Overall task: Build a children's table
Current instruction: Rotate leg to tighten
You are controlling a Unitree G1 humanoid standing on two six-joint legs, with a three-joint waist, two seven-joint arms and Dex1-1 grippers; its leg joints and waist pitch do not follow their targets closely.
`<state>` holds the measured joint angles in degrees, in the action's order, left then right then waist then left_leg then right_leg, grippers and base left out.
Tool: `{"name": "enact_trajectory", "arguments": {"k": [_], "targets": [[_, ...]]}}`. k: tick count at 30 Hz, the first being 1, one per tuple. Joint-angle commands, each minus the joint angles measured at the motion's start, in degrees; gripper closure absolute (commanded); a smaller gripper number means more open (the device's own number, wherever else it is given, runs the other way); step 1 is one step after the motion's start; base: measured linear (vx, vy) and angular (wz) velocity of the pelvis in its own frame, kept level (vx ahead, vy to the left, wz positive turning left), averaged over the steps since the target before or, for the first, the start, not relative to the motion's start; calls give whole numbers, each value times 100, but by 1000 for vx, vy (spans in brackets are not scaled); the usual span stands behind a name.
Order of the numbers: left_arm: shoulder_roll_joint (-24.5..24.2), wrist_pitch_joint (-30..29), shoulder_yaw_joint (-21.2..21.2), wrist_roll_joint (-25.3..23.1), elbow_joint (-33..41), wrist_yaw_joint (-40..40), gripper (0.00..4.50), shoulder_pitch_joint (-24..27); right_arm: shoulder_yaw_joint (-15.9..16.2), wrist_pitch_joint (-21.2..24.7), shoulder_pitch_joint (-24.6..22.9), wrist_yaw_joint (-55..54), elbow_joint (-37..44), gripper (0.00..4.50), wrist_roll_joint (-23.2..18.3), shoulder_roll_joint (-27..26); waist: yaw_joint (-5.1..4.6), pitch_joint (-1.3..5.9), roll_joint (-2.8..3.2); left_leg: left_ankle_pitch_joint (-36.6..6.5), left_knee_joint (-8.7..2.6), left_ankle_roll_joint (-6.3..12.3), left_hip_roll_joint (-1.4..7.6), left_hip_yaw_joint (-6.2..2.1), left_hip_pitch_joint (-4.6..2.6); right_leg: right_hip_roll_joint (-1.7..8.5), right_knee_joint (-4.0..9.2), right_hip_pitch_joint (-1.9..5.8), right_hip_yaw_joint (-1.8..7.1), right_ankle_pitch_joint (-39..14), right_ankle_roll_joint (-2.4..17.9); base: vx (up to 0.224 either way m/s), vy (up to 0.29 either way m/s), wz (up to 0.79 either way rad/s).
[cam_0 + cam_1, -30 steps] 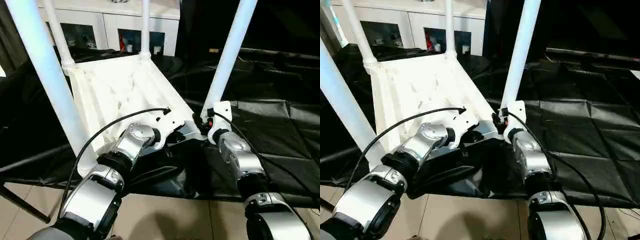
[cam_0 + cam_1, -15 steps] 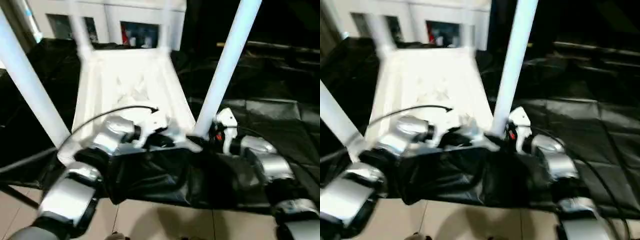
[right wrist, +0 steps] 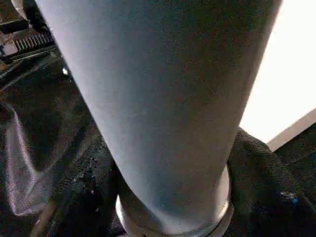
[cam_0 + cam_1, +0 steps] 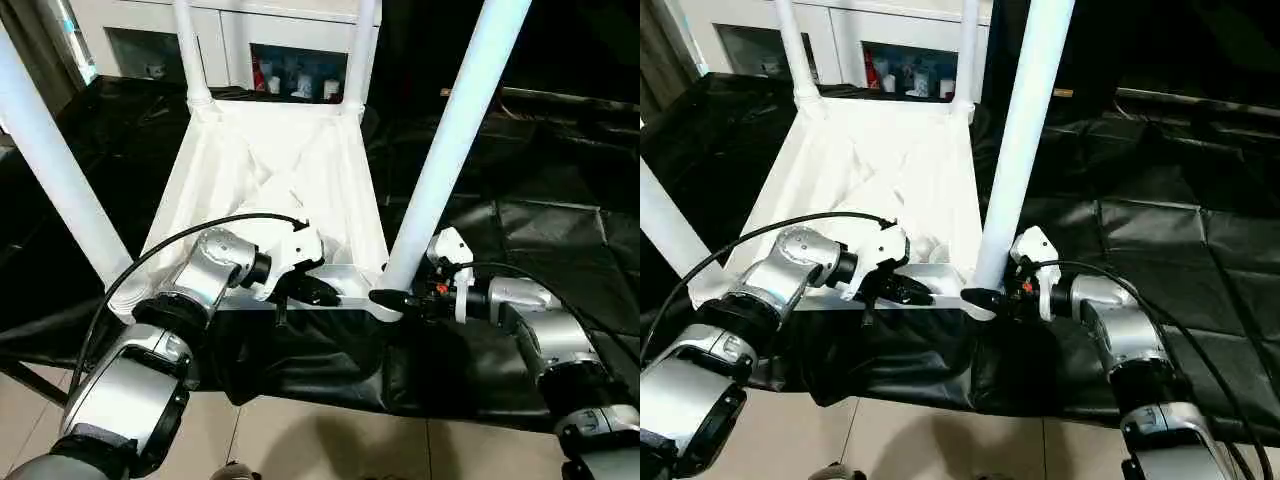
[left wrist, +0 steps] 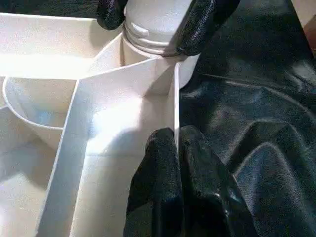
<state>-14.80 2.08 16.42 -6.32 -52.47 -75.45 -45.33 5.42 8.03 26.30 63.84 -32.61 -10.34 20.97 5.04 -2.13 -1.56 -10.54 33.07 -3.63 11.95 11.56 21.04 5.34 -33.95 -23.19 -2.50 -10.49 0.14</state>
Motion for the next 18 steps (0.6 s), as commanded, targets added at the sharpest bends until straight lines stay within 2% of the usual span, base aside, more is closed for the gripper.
{"name": "enact_trajectory", "arguments": {"k": [1,2,3,4,5,6,7,8,10,12,14,15,16,17,18], "targets": [[98,-53,120,-42,-59,83,450,119,62,73,-115,-30,111,187,-24,-100,8,323,-34,-819,-339,395,158,-21,-82,253,258,287,152,-235,1545,0,0,0],[202,-52,50,-86,-158,515,450,72,21,60,-107,-520,-45,187,126,-240,8,319,-36,-820,-340,396,155,-21,-76,254,261,288,152,-237,1544,0,0,0],[254,-62,22,-119,-208,739,450,45,-2,46,-87,-796,-150,187,216,-312,-6,307,-48,-912,-352,344,145,-29,-73,259,288,279,152,-459,1489,0,0,0],[263,-64,18,-124,-216,775,450,41,-6,46,-84,-838,-167,187,228,-323,-6,307,-48,-912,-352,344,145,-29,-73,259,288,279,152,-459,1489,0,0,0],[411,-82,-36,-210,-351,1352,450,-30,-70,50,-26,-1493,-436,187,401,-509,-40,287,-33,-1111,-368,251,139,-31,-78,268,331,235,164,-839,1408,0,0,0],[547,-144,-72,-242,-434,1711,450,-81,-148,77,32,-2025,-638,187,474,-671,-70,255,-35,-1458,-407,88,133,-50,-111,278,407,212,166,-1471,1271,0,0,0],[596,-161,-81,-250,-457,1817,450,-95,-186,97,53,-2205,-705,187,482,-732,-99,238,-40,-1753,-435,-54,124,-79,-135,292,473,199,162,-2124,1082,-54,2,-1],[720,-217,-99,-267,-498,2068,450,-123,-276,117,105,-2622,-842,187,491,-878,-144,235,-27,-1945,-447,-110,116,-99,-134,288,513,175,168,-2489,923,-55,7,-2],[920,-312,-132,-276,-540,2419,450,-153,-446,186,196,-3254,-1028,187,467,-1088,-183,233,-44,-2048,-458,-144,110,-114,-137,276,539,166,162,-2646,829,-27,4,-1],[1207,-450,-136,-282,-555,2736,450,-163,-686,284,339,-4017,-1250,187,384,-1367,-225,236,-1,-2114,-470,-138,104,-134,-131,273,568,158,158,-2754,733,0,0,0],[1458,-482,-45,-328,-546,2859,450,-134,-844,298,492,-4587,-1436,187,347,-1617,-259,240,-16,-2143,-473,-159,101,-133,-129,260,574,141,156,-2683,735,0,0,0],[1562,-458,-2,-359,-580,2932,450,-135,-910,284,579,-4821,-1548,187,363,-1730,-278,243,-4,-2151,-475,-148,97,-132,-124,258,581,144,154,-2650,726,0,0,0],[1580,-449,7,-366,-591,2947,450,-137,-921,279,597,-4863,-1572,187,368,-1750,-285,238,-6,-2164,-477,-139,95,-134,-125,255,589,136,150,-2648,722,0,0,0],[1745,-418,102,-378,-531,2844,450,-85,-603,-17,677,-4841,-1579,187,663,-1849,-303,253,5,-2196,-471,-126,97,-135,-128,254,589,133,144,-2571,731,0,0,0],[1789,-413,127,-380,-511,2812,450,-69,-511,-103,696,-4831,-1578,187,745,-1874,-306,256,3,-2176,-475,-106,91,-129,-121,255,593,147,147,-2500,739,0,0,0]]}}
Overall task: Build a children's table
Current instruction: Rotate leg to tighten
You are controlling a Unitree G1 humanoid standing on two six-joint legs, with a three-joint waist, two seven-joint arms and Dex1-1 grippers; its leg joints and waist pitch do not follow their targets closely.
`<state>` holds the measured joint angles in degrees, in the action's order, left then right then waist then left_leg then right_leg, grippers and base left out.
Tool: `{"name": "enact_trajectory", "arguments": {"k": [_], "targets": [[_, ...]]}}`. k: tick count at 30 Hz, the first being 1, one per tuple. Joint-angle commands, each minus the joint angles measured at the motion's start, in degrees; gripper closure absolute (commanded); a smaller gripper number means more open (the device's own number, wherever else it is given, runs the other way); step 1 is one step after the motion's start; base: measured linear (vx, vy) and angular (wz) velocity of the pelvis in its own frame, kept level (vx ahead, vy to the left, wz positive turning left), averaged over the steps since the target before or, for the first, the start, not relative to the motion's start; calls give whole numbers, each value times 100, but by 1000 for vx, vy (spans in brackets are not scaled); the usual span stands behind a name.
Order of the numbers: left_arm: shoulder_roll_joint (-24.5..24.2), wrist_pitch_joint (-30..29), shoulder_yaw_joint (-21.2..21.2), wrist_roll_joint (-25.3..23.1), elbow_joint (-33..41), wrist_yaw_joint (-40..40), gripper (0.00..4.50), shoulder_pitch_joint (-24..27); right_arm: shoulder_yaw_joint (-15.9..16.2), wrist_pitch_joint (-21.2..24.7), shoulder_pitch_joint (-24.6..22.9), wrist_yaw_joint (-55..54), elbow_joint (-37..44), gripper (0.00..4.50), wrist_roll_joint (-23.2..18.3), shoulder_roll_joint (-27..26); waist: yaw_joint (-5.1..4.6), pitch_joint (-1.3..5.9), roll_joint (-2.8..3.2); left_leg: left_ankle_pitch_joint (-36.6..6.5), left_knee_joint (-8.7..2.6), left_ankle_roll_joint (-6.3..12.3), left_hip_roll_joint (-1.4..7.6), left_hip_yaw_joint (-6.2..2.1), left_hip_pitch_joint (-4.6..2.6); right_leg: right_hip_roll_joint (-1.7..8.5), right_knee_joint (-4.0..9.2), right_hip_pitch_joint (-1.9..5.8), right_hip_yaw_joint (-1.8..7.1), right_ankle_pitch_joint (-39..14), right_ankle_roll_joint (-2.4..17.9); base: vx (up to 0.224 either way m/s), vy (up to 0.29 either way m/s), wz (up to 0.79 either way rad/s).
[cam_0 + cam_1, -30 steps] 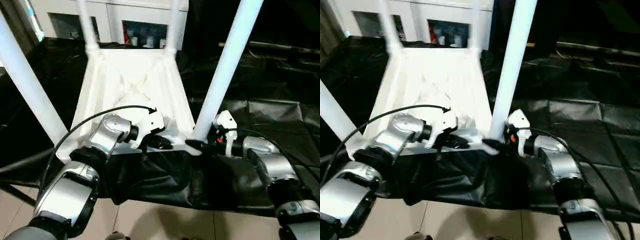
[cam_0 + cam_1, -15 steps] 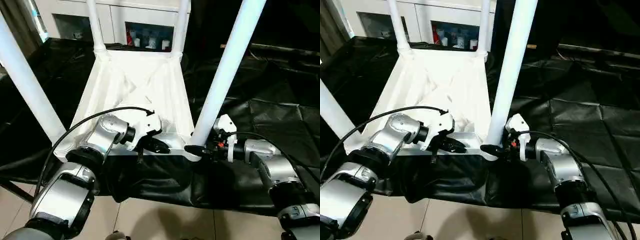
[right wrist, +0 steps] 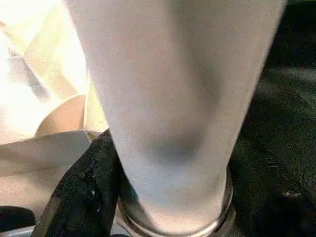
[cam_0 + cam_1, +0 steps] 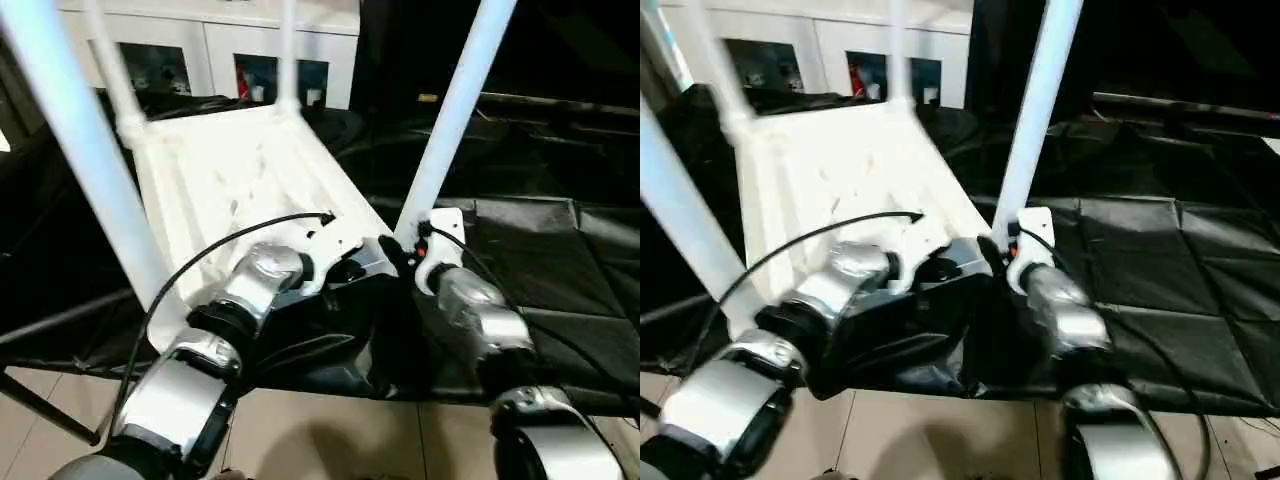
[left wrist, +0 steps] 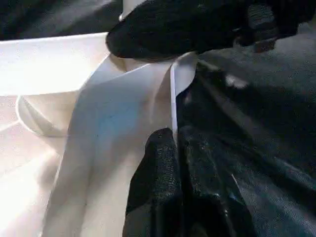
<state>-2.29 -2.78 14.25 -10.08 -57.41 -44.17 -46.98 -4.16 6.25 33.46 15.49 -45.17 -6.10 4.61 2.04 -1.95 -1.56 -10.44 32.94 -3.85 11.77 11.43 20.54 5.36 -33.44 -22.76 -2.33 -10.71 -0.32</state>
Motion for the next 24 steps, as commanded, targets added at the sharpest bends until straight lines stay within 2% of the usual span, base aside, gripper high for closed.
{"name": "enact_trajectory", "arguments": {"k": [1,2,3,7,11,12,13,16,17,18,22,24], "targets": [[559,75,357,-5,-8,-331,450,103,493,33,-10,6,-322,187,363,-251,-15,233,-1,-2157,-471,-53,110,-117,-50,243,531,114,128,-2385,798,0,0,0],[538,92,348,-5,-20,-337,450,98,532,-29,-18,119,-300,187,367,-238,-14,235,1,-2152,-470,-37,109,-116,-51,241,525,118,129,-2347,806,0,0,0],[522,105,342,-6,-29,-341,450,94,560,-75,-24,203,-283,131,372,-228,-12,238,9,-2132,-467,-12,114,-110,-54,243,520,114,137,-2255,844,0,0,0],[247,216,266,-33,-111,-345,450,32,604,-291,-64,776,-159,108,312,-18,7,251,6,-1979,-449,80,122,-85,-51,243,485,133,151,-1846,995,0,0,0],[-126,408,171,35,-92,-765,450,7,690,-554,-131,1678,5,108,273,452,26,284,4,-1663,-418,210,117,-71,-12,247,426,186,147,-1393,1128,0,0,0],[-228,434,166,59,-69,-934,450,14,684,-539,-165,1980,86,108,209,584,30,303,2,-1488,-399,288,125,-65,1,244,393,205,144,-1108,1211,0,0,0],[-310,457,162,81,-49,-1073,450,20,682,-524,-194,2225,156,108,159,689,46,294,3,-1384,-387,373,123,-56,4,235,376,215,137,-885,1300,0,0,0],[-608,654,174,233,111,-1867,450,104,735,-406,-340,3192,488,108,-69,1082,64,312,12,-1180,-360,526,129,-48,14,243,323,243,135,-491,1467,0,0,0],[-611,655,175,235,114,-1877,450,105,736,-404,-342,3203,492,108,-72,1086,78,320,6,-1015,-348,589,139,-45,16,239,283,257,131,-232,1555,0,0,0],[-716,655,178,302,194,-2209,450,146,795,-387,-406,3538,621,108,-131,1238,110,312,20,-889,-342,638,159,-34,8,234,256,259,124,-34,1639,0,0,0],[-899,599,242,291,208,-2557,450,159,822,-276,-479,4136,757,108,-295,1443,193,319,40,-810,-324,654,182,-3,-27,223,206,248,118,204,1798,0,0,0],[-994,499,256,371,286,-2868,450,203,892,-149,-520,4583,870,123,-415,1534,231,309,31,-911,-331,609,187,0,-29,234,214,249,121,73,1795,0,0,0]]}}
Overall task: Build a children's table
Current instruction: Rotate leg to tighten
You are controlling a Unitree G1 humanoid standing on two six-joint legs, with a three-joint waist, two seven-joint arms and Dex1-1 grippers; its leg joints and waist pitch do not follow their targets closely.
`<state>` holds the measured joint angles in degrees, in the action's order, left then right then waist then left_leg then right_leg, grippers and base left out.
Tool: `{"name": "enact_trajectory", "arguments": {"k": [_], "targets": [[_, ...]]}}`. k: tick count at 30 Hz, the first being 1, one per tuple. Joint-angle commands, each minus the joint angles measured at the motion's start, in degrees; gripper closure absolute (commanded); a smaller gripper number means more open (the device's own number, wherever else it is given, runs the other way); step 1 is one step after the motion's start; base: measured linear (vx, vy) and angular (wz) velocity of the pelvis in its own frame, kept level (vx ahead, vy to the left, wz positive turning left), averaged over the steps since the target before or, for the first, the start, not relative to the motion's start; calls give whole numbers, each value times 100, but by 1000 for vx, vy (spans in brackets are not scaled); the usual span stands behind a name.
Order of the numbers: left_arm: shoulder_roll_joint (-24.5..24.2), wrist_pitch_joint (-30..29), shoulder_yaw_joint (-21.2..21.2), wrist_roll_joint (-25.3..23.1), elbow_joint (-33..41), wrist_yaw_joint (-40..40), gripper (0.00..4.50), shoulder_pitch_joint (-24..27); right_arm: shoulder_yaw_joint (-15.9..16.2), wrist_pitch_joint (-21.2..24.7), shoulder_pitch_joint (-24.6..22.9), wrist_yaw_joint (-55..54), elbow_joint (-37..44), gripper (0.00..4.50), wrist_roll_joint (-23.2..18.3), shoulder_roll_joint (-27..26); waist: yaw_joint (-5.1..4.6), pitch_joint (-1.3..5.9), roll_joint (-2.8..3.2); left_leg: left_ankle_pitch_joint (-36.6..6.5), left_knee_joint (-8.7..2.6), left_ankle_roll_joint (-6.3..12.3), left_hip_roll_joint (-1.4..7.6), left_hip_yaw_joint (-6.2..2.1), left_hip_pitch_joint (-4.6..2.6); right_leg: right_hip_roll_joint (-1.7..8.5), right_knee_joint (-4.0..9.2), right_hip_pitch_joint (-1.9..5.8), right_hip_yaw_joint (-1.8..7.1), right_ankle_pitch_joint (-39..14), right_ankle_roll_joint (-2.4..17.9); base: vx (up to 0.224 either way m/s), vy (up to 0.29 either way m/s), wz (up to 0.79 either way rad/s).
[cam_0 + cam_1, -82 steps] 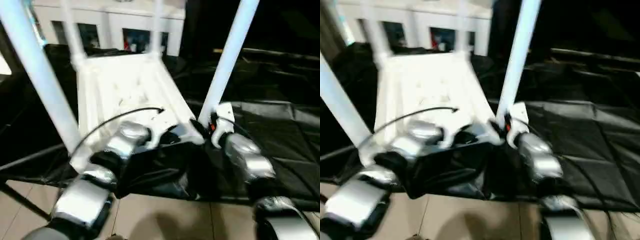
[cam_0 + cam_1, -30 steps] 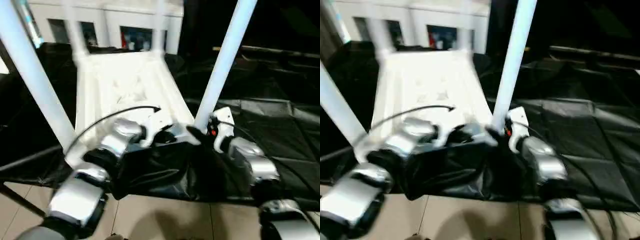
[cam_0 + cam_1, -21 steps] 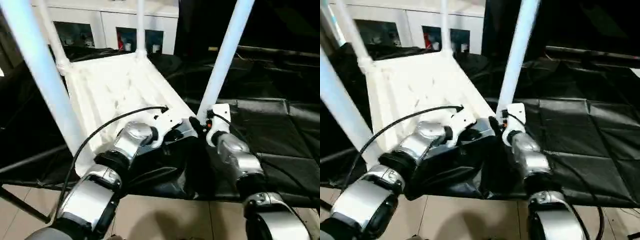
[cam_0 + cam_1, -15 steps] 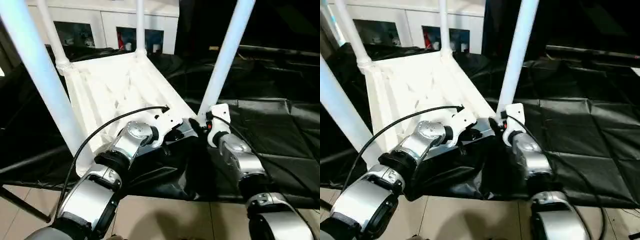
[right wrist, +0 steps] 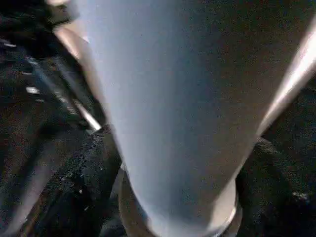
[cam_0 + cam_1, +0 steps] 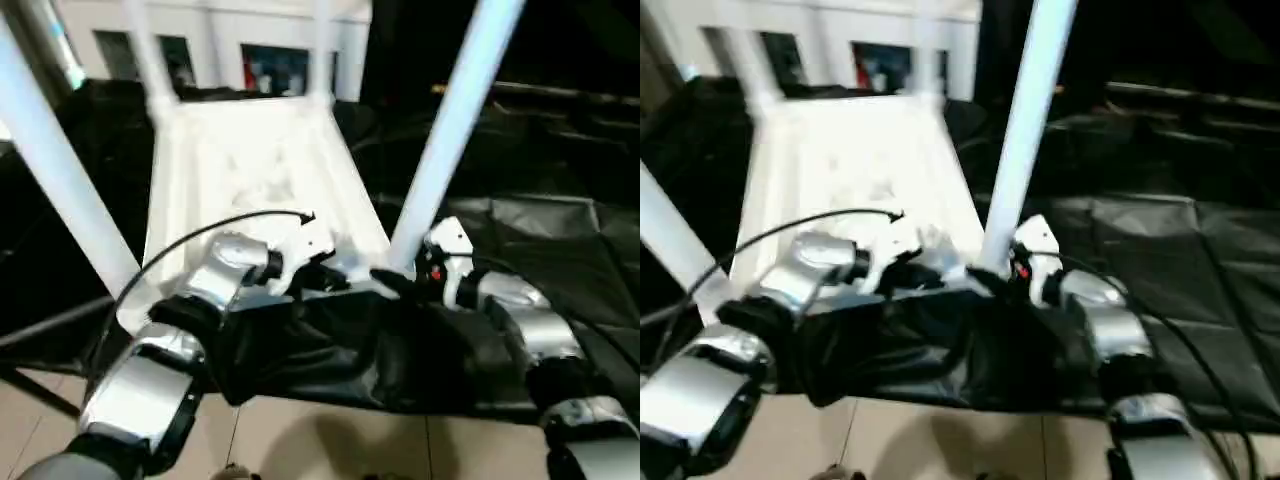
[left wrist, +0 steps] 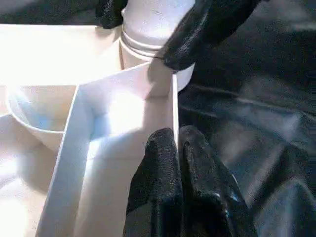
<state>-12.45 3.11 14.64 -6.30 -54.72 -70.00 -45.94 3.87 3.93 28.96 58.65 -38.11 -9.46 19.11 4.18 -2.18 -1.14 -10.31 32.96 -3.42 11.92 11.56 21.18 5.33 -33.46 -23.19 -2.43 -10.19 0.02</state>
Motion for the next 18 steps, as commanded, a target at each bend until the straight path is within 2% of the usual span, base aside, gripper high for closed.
{"name": "enact_trajectory", "arguments": {"k": [1,2,3,6,8,9,11,14,16,18], "targets": [[13,-102,219,1,30,-313,450,106,110,83,-72,300,170,133,-71,94,26,328,-9,-947,-335,545,171,-14,-95,239,217,290,132,-27,1752,0,0,0],[1,-101,217,11,37,-339,450,110,138,93,-74,378,179,133,-52,108,37,328,-7,-967,-339,522,173,-14,-100,246,223,287,134,-82,1743,0,0,0],[-10,-89,196,35,28,-342,450,108,162,140,-75,484,202,144,-64,119,55,325,-55,-990,-341,469,168,-10,-99,245,234,289,138,-196,1689,0,0,0],[-17,-99,171,46,35,-344,450,119,181,190,-70,524,217,169,-74,98,93,320,-34,-1016,-348,411,168,-14,-104,257,242,279,144,-368,1635,0,0,0],[-21,-128,155,52,64,-383,450,136,198,204,-66,538,208,181,-71,82,94,322,-37,-1001,-350,379,165,-17,-102,254,243,279,143,-395,1601,0,0,0],[-23,-153,148,58,86,-396,450,150,213,208,-77,530,214,186,-67,64,92,325,-59,-966,-346,384,160,-15,-99,250,239,283,144,-369,1591,0,0,0],[-28,-213,147,67,123,-417,450,171,231,225,-102,520,243,187,-63,38,97,329,-39,-901,-343,394,164,-20,-96,256,227,283,143,-318,1590,0,0,0],[-17,-207,129,67,112,-307,450,172,230,239,-154,437,283,188,-37,3,93,329,-50,-849,-336,426,156,-16,-92,249,223,284,141,-248,1588,0,0,0],[59,-182,70,43,11,89,450,115,171,285,-213,126,274,189,6,-105,89,328,-50,-869,-338,422,155,-17,-89,247,226,283,141,-284,1576,0,0,0],[152,-212,15,0,-97,474,450,49,103,265,-201,-329,148,189,105,-231,70,293,-59,-1162,-368,290,153,-23,-102,261,297,246,150,-856,1456,0,0,0]]}}
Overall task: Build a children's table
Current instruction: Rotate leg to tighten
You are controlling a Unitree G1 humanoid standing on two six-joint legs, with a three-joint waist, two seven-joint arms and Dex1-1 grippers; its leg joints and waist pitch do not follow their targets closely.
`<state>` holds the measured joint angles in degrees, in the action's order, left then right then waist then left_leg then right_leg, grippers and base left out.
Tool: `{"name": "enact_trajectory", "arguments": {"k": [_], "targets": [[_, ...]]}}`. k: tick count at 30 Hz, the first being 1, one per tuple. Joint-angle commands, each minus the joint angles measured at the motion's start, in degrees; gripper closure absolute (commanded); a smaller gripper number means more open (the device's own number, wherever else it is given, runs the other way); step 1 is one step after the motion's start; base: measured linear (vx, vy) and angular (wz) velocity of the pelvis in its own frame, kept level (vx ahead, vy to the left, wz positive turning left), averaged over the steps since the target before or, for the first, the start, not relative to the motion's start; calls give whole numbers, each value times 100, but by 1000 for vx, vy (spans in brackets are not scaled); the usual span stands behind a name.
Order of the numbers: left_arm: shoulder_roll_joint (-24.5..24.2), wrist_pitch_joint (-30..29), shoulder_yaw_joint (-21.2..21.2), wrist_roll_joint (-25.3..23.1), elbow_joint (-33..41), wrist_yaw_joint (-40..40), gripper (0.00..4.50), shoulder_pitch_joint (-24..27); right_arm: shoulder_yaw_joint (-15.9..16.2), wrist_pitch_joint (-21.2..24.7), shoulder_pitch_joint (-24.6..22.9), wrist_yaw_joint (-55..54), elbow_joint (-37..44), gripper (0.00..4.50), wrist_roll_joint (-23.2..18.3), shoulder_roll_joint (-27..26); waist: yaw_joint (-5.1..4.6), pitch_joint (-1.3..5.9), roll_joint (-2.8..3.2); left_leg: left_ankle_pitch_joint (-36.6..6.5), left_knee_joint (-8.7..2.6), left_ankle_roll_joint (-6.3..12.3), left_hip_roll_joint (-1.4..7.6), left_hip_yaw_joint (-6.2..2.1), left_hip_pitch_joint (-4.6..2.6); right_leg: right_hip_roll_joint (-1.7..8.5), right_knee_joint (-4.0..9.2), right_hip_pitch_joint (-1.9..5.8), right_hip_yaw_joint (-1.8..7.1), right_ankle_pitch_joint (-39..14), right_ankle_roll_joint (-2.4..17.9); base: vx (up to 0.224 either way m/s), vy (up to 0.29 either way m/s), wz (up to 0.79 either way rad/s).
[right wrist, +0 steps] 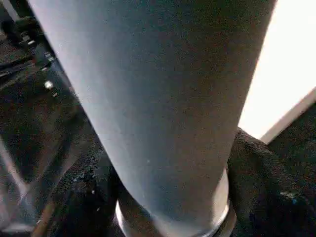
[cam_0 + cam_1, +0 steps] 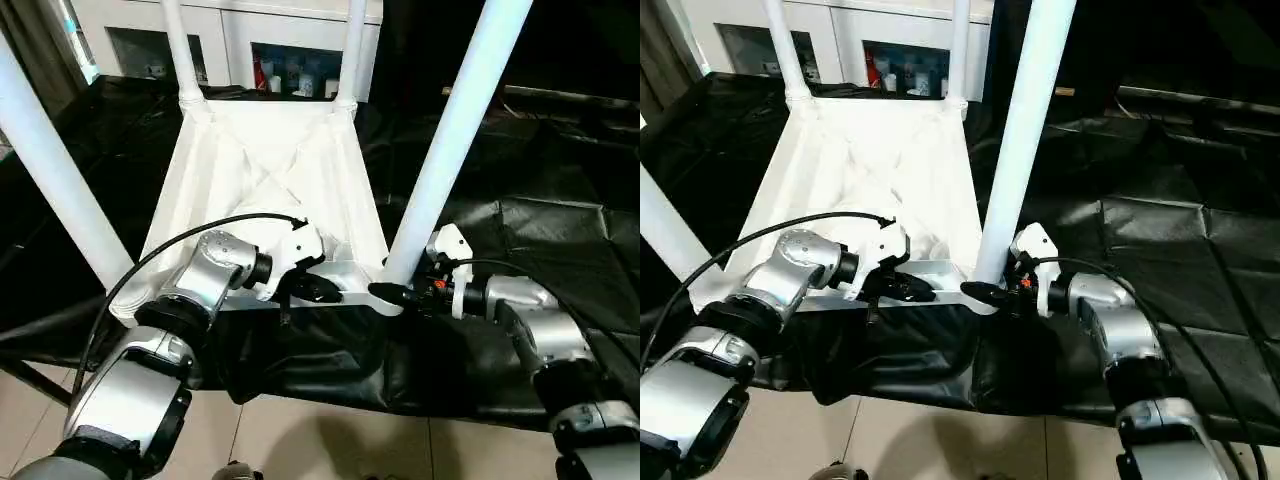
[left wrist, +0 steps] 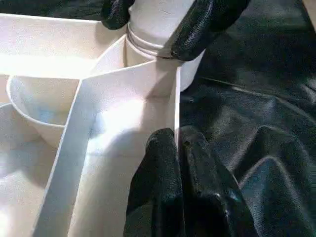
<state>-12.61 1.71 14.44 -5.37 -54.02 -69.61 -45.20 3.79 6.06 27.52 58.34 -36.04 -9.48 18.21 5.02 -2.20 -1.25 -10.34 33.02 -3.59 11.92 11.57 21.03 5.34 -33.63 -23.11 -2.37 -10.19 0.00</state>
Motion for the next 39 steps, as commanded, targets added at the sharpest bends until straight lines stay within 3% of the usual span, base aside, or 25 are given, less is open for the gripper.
{"name": "enact_trajectory", "arguments": {"k": [1,2,3,4,5,6,7,8,9,14,16,20,23,26,33,38,39], "targets": [[273,-145,-11,-141,-268,838,450,-88,1,93,-9,-832,-253,189,172,-300,-16,289,-47,-1237,-384,260,151,-33,-93,271,336,239,146,-1048,1411,0,0,0],[356,-196,-33,-178,-330,1113,450,-128,-71,129,24,-1210,-379,189,211,-422,-36,274,-44,-1336,-394,195,144,-33,-93,271,361,216,157,-1264,1356,0,0,0],[483,-275,-66,-231,-419,1524,450,-186,-180,180,74,-1779,-565,189,269,-607,-66,249,-41,-1626,-418,46,138,-50,-123,279,418,172,166,-1803,1219,0,0,0],[546,-315,-78,-251,-449,1697,450,-208,-227,205,96,-2025,-638,189,288,-690,-95,242,-29,-1883,-442,-90,126,-89,-142,294,466,166,152,-2364,1045,-55,-2,-1],[640,-367,-99,-258,-483,1892,450,-233,-313,247,140,-2386,-737,189,291,-809,-123,250,-36,-1955,-450,-131,124,-103,-138,290,497,161,153,-2550,913,-53,1,-1],[993,-466,-60,-312,-536,2328,450,-261,-586,353,344,-3459,-1050,189,245,-1209,-141,248,-41,-1947,-453,-139,120,-99,-134,286,508,152,162,-2545,892,-53,1,-1],[993,-466,-60,-312,-536,2328,450,-261,-586,353,344,-3459,-1050,189,245,-1209,-186,243,-27,-1995,-465,-196,118,-111,-137,277,510,123,159,-2570,886,0,0,0],[1170,-500,-10,-348,-548,2474,450,-260,-661,385,450,-3865,-1178,189,248,-1391,-205,250,-35,-2039,-469,-187,112,-125,-130,277,522,140,143,-2636,846,0,0,0],[1264,-511,36,-366,-555,2514,450,-253,-666,394,514,-4018,-1241,189,268,-1483,-232,249,-3,-2055,-474,-187,107,-126,-119,270,539,143,140,-2619,802,0,0,0],[1549,-462,226,-484,-532,2563,450,-196,-398,97,662,-4152,-1329,189,581,-1699,-259,257,-20,-2088,-465,-53,97,-111,-108,254,556,134,141,-2450,792,0,0,0],[1571,-430,233,-497,-544,2537,450,-198,-403,-76,699,-3967,-1289,134,513,-1756,-261,259,-24,-2097,-470,-29,102,-115,-103,256,553,138,139,-2436,791,0,0,0],[1325,-318,171,-502,-598,2407,450,-236,-229,-295,662,-3457,-1157,101,558,-1568,-263,275,-14,-1952,-479,8,112,-110,-80,242,510,170,137,-1981,909,0,0,0],[1067,-210,167,-454,-563,1986,450,-216,-107,-328,558,-2734,-934,101,471,-1241,-271,282,-21,-1869,-467,98,110,-100,-65,249,489,197,139,-1753,1005,0,0,0],[826,-136,177,-442,-506,1523,450,-175,-50,-377,444,-1976,-689,101,381,-926,-269,303,-60,-1604,-437,241,111,-81,-35,262,445,237,146,-1412,1113,0,0,0],[87,-181,383,-370,-201,-129,450,-12,101,-236,140,-162,31,101,43,-66,-161,342,-18,-729,-351,646,155,-32,-40,227,248,301,109,57,1669,0,0,0],[-95,-198,437,-315,-89,-571,450,68,36,-119,89,228,175,101,-99,75,-79,340,-1,-879,-346,614,180,-1,-112,236,247,260,126,30,1787,0,0,0],[-114,-200,432,-302,-71,-605,450,78,28,-92,79,286,193,101,-131,87,-59,330,-9,-898,-359,565,175,-10,-85,236,242,280,124,-50,1761,0,0,0]]}}
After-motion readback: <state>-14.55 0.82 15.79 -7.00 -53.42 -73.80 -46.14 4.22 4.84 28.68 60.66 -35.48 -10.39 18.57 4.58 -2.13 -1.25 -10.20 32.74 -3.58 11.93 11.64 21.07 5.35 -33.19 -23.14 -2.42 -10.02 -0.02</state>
